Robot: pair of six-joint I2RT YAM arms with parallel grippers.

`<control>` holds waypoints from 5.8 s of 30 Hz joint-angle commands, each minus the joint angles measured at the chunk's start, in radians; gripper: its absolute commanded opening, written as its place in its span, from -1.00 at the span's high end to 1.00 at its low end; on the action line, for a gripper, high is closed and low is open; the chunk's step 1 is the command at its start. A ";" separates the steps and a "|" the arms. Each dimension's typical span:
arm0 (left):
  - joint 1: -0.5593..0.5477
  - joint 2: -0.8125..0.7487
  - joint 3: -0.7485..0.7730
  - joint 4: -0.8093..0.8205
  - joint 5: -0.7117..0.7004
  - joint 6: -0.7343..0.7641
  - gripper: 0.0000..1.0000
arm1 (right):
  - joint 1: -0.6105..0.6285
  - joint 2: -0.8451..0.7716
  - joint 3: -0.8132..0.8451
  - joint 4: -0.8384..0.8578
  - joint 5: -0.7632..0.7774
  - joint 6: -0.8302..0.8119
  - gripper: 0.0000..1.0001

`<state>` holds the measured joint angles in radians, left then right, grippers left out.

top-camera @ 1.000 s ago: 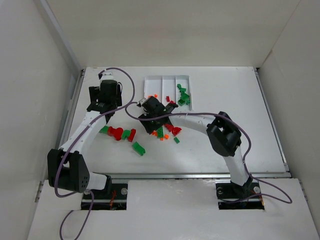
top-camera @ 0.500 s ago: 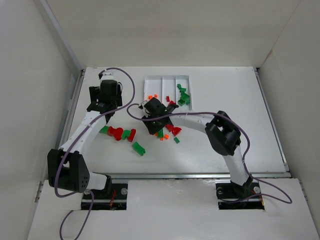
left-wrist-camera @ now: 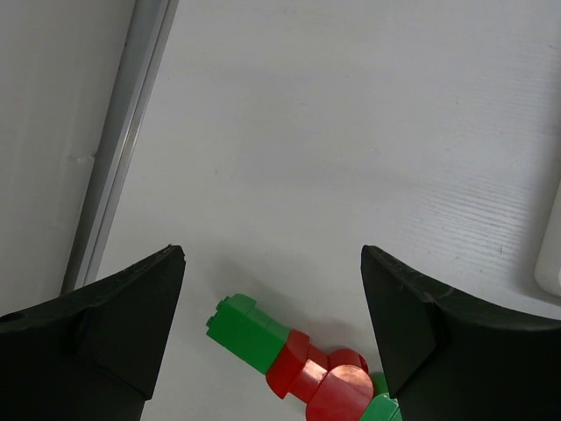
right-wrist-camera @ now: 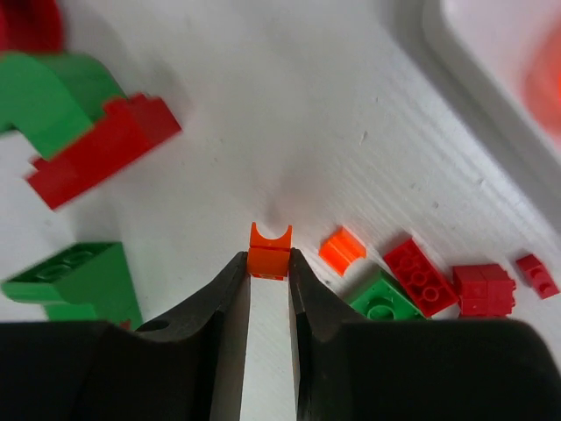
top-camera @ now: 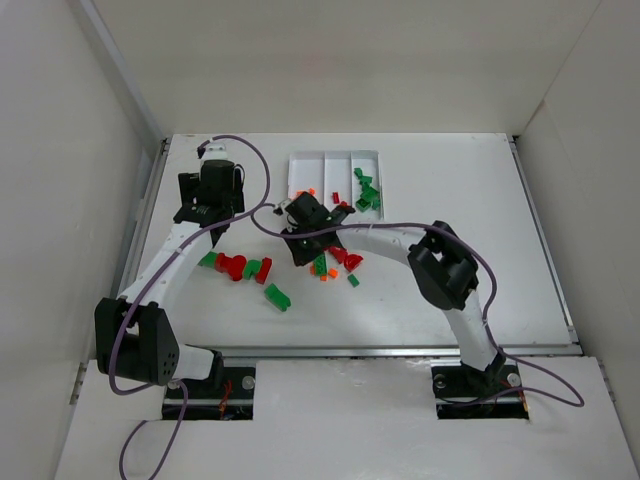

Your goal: Sort the legos into containers by color

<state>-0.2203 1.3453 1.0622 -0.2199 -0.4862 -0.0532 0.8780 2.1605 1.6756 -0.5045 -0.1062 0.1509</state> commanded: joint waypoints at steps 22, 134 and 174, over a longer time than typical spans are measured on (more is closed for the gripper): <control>0.004 -0.020 -0.013 0.037 -0.002 0.003 -0.59 | -0.172 0.279 0.667 -0.017 0.296 0.193 -0.25; -0.005 -0.029 -0.022 0.037 0.006 0.021 -0.59 | -0.123 0.035 0.179 -0.132 0.254 0.173 0.11; -0.005 -0.029 -0.031 0.047 0.006 0.030 -0.59 | -0.132 0.193 0.230 -0.112 0.290 0.222 0.34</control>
<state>-0.2226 1.3453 1.0382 -0.2005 -0.4717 -0.0299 0.7475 2.3108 1.9057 -0.6556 0.1806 0.3706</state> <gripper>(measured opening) 0.790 0.340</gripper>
